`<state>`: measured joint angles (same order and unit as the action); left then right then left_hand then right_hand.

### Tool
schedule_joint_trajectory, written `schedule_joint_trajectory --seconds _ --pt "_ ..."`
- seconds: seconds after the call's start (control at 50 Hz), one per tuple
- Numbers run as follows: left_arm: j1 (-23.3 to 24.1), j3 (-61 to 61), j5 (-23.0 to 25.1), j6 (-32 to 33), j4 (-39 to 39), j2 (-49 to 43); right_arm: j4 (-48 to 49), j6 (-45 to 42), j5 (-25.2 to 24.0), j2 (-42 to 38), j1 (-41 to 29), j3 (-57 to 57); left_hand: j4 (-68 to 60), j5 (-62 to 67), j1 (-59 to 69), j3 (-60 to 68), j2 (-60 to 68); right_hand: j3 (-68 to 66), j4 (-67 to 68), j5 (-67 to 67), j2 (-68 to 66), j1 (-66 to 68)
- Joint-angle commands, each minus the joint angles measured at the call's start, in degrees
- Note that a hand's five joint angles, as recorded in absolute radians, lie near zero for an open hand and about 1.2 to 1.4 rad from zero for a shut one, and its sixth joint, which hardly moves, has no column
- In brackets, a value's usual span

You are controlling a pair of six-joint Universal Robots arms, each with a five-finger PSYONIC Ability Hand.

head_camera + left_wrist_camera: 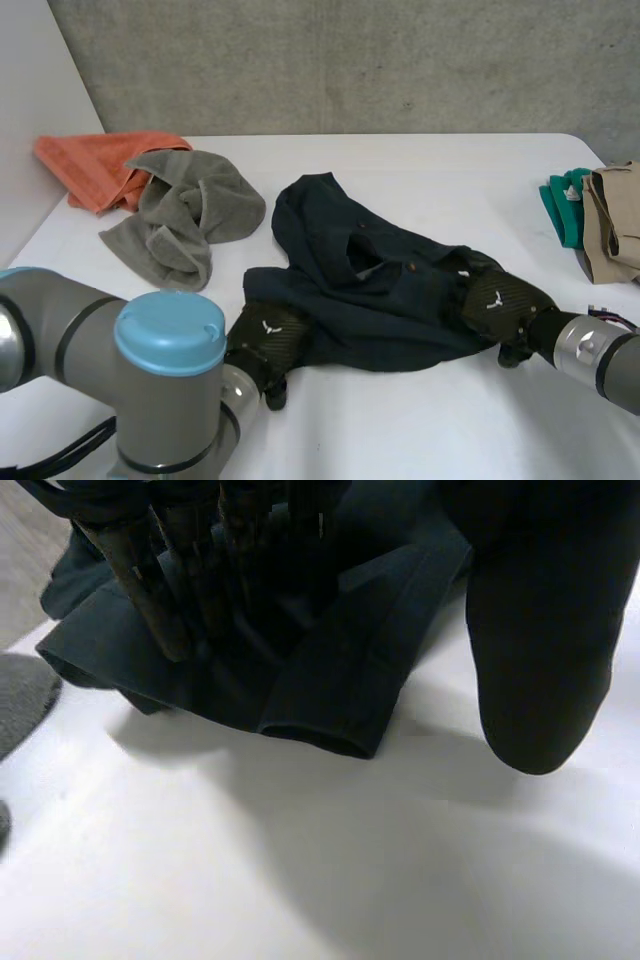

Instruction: Fold the laundry.

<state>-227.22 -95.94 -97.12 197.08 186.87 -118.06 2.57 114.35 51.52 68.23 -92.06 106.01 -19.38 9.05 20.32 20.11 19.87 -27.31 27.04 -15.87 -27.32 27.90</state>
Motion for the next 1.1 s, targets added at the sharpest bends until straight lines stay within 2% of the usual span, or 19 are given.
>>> schedule_joint_trajectory --seconds 0.02,0.06,0.18,0.26,0.28,0.3,0.32,0.34,0.42,0.56,0.64,0.74,0.8,0.9,1.02,1.1 --pt "0.2 3.4 -0.4 2.5 1.6 -2.3 7.2 3.6 0.6 -1.3 -0.7 -0.5 -1.6 1.9 0.7 0.9 1.1 0.0 0.3 -1.5 0.0 -0.6" --pt "-0.1 4.9 -0.9 4.3 2.5 -3.7 8.1 3.6 0.9 -1.8 -0.8 -0.8 -7.6 7.9 6.7 6.9 7.1 0.0 0.3 -1.5 0.0 -0.6" --pt "-1.0 7.7 -2.2 8.2 6.1 -6.0 11.8 3.4 1.7 -4.8 -0.9 -2.6 -11.3 11.7 10.4 10.6 10.9 -0.2 0.5 -1.6 -0.2 -0.4" --pt "-1.2 9.7 -2.0 11.2 8.4 -7.8 13.9 3.0 1.7 -6.6 -0.8 -3.8 -20.4 20.7 19.5 19.7 19.9 -6.2 6.5 -7.7 -6.2 5.6" --pt "-1.2 10.1 -2.0 11.7 8.8 -8.1 14.2 3.0 1.7 -6.7 -0.8 -3.9 -23.9 24.3 23.0 23.2 23.4 -11.1 11.3 -12.5 -11.1 10.5" --pt "-1.2 10.9 -1.9 13.1 9.9 -8.8 14.8 3.2 1.8 -6.8 -0.8 -4.2 -36.8 37.1 35.9 36.1 36.3 -26.3 26.5 -27.7 -26.3 25.7" --pt "-1.2 11.3 -2.0 13.8 10.4 -9.1 15.0 3.4 1.8 -6.7 -0.8 -4.4 -44.7 45.1 43.8 44.0 44.3 -35.6 35.9 -37.0 -35.6 35.0" --pt "-1.3 12.3 -2.1 15.0 11.7 -9.6 15.2 4.0 1.8 -6.5 -1.0 -4.6 -60.5 60.8 59.5 59.7 60.0 -52.5 52.8 -54.0 -52.5 51.9" --pt "-1.8 14.5 -3.2 16.1 13.9 -8.1 15.4 7.8 2.3 -4.3 -2.7 -5.4 -60.6 60.9 59.7 59.9 60.1 -52.7 53.0 -54.1 -52.7 52.1" --pt "-3.1 16.7 -2.5 13.5 13.5 7.4 7.9 23.2 8.6 10.8 -3.5 -14.1 -60.6 60.9 59.7 59.9 60.1 -52.7 53.0 -54.1 -52.7 52.1" --pt "-5.1 19.2 -0.7 11.1 12.2 16.9 -1.7 31.1 10.5 15.2 -2.2 -23.6 -60.6 60.9 59.7 59.9 60.1 -52.7 53.0 -54.1 -52.7 52.1" --pt "-7.1 26.1 1.4 8.3 3.4 22.7 -17.5 36.0 11.8 15.7 -2.7 -39.3 -60.6 60.9 59.7 59.9 60.1 -52.7 53.0 -54.1 -52.7 52.1" --pt "-8.1 30.1 2.5 6.4 -3.8 22.3 -23.4 36.6 12.4 13.3 -3.8 -46.1 -60.6 60.9 59.7 59.9 60.1 -52.7 53.0 -54.1 -52.7 52.1" --pt "-10.0 33.9 3.3 5.1 -9.9 17.5 -24.5 36.4 15.5 7.5 -7.0 -50.1 -60.6 60.9 59.7 59.9 60.1 -52.7 53.0 -54.1 -52.7 52.1" --pt "-12.8 37.2 4.1 5.4 -9.1 7.7 -21.6 33.1 21.6 -0.5 -10.4 -50.0 -60.6 60.9 59.7 59.9 60.1 -52.7 53.0 -54.1 -52.7 52.1" --pt "-14.9 42.8 6.3 5.3 -5.4 -1.3 -14.2 31.8 25.0 -6.4 -13.7 -50.8 -60.6 60.9 59.7 59.9 60.1 -52.7 53.0 -54.1 -52.7 52.1"
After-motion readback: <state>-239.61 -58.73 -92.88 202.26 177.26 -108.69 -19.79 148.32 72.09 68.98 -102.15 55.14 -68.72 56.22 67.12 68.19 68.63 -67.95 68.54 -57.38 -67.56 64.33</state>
